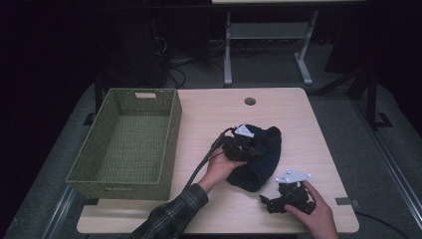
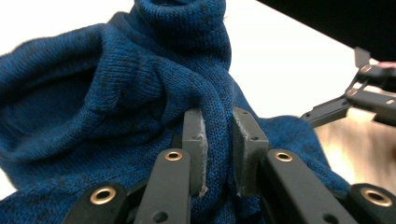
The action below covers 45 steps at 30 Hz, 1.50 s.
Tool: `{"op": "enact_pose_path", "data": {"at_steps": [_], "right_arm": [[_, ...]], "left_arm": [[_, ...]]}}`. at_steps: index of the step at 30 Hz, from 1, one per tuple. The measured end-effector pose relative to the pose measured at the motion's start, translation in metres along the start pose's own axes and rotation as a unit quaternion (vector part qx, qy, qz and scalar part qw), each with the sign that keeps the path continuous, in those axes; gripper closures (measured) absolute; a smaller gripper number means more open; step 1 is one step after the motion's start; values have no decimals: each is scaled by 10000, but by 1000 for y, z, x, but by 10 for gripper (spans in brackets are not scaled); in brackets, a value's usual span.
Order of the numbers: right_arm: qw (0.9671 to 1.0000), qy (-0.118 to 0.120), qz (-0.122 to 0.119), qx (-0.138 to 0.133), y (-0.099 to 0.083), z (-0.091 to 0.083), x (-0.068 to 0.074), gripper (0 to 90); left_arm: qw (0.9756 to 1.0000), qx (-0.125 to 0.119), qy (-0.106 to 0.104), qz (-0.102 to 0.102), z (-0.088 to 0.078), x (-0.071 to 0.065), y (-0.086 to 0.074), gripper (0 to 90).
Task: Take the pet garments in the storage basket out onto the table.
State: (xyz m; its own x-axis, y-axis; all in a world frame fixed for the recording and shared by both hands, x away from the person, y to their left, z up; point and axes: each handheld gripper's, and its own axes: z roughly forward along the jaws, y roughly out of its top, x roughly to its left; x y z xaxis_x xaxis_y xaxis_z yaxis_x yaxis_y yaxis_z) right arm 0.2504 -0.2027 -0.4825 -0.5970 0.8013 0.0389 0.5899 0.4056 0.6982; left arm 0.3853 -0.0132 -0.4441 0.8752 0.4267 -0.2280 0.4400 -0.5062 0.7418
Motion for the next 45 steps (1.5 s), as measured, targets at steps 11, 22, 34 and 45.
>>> {"op": "enact_pose_path", "data": {"at_steps": [11, 22, 34, 45], "right_arm": [[10000, 10, 25, 2, 0, 0, 0, 0], [10000, 14, 32, 5, 0, 0, 0, 0], [10000, 7, 11, 11, 0, 0, 0, 0], [10000, 6, 6, 8, 0, 0, 0, 0]], "left_arm": [[9999, -147, -30, 15, -12, -1, 5, 510], [9994, -127, 178, 270, -39, -5, 5, 255], [9984, -142, 466, 295, -73, -6, -22, 166], [9976, -95, 671, 121, -94, -6, -51, 143]]}}
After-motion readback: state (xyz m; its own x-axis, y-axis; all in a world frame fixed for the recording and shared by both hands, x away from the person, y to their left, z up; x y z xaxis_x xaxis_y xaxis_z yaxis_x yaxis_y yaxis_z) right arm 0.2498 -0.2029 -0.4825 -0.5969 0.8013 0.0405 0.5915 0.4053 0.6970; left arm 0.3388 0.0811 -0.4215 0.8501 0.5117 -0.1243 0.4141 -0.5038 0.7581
